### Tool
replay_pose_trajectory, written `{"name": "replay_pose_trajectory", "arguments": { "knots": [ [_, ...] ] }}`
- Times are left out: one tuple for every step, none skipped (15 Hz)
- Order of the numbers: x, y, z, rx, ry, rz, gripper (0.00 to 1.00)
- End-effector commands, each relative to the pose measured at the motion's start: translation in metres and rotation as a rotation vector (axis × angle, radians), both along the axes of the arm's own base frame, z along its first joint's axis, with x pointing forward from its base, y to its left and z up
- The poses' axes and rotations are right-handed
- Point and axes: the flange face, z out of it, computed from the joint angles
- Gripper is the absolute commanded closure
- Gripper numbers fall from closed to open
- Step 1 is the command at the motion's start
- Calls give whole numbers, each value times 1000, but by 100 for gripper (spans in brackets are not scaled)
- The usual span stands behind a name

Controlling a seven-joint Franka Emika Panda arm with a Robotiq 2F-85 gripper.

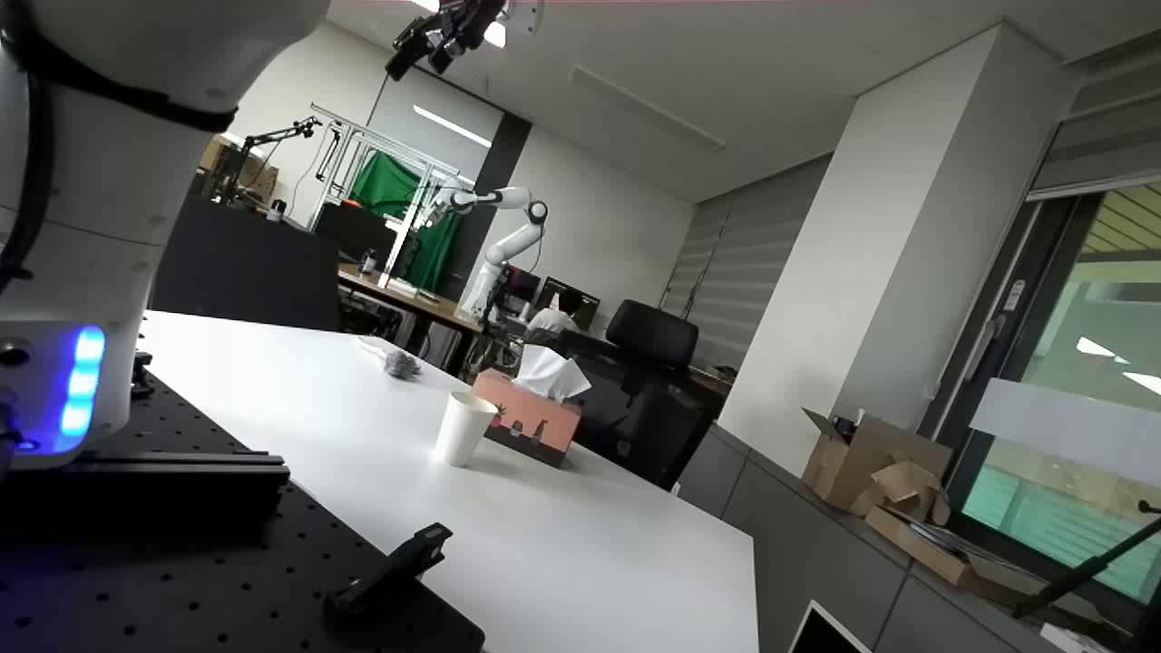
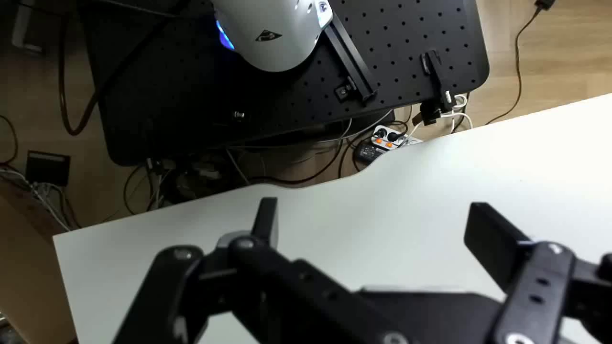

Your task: Pick two tissue papers from the box and put them on the table

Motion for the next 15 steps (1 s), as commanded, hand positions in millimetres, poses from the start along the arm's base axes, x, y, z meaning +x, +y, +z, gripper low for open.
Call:
{"name": "replay_pose_trajectory", "arguments": {
  "knots": [
    [0, 0, 1, 0, -1, 0, 0],
    [0, 0, 1, 0, -2, 0, 0],
    [0, 0, 1, 0, -3, 0, 0],
    [0, 0, 1, 0, -3, 1, 0],
    [0, 0, 1, 0, -3, 1, 0],
    [0, 0, 1, 0, -3, 1, 0],
    [0, 0, 1, 0, -3, 1, 0],
    [0, 0, 1, 0, -3, 1, 0],
    [0, 0, 1, 0, -3, 1, 0],
    [8, -6, 2, -25, -42, -14, 0],
    [15, -12, 3, -39, -79, -28, 0],
    [28, -22, 4, -42, -124, -51, 0],
    [39, -32, 5, -50, -162, -73, 0],
    [54, -46, 4, -49, -195, -99, 0],
    [68, -60, 1, -51, -224, -127, 0]
  ]
}}
